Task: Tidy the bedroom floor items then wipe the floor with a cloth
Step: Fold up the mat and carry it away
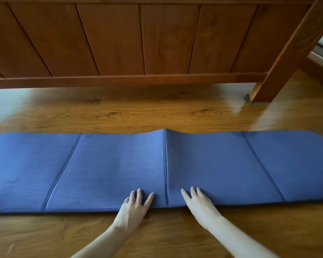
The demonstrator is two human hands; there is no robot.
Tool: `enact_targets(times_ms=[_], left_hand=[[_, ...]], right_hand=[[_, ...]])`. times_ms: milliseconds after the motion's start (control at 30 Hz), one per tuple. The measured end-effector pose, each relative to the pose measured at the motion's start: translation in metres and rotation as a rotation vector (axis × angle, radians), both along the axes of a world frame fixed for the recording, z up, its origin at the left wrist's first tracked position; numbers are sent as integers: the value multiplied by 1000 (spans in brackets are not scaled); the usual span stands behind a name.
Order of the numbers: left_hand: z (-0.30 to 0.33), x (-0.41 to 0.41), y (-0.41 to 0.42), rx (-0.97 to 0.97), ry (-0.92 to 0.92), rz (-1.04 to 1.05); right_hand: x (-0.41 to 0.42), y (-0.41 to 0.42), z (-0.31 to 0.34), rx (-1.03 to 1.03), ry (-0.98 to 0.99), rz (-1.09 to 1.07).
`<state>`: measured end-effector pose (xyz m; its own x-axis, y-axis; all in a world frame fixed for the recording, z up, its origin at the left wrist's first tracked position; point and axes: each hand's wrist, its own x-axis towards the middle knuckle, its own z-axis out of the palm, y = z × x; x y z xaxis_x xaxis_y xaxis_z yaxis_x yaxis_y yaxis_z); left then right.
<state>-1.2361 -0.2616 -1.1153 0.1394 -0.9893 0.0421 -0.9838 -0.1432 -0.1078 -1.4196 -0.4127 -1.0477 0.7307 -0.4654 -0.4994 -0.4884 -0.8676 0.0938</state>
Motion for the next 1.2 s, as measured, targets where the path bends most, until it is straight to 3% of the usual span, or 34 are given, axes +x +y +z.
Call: enact_targets(times_ms=[167,300,367,433,500,733,1000,1200], left_hand=[[-4,-7,-1,-58,153,-32],[9,-5,-14,-69,270,-8],[13,-11,-25,-97,278,72],[13,-19,-35,-113,327,157],[11,-23,-41,-125,316,183],[0,-17,-44,14,318,198],[8,-15,-53,112,350,232],[16,-10,-60,234,289,232]], right_hand=[[-22,-1,-17,118,-137,-90],[-39,-2,-15,262,-552,-327],[-48,2,-20,155,-863,-600],[-57,4,-23,161,-1058,-1074],[-61,0,-22,275,-1104,-1461],[-51,-28,-14,363,-1260,-2100],[-90,-80,-15,422,-1534,-2338],[-107,-90,1,776,-1615,-2150]])
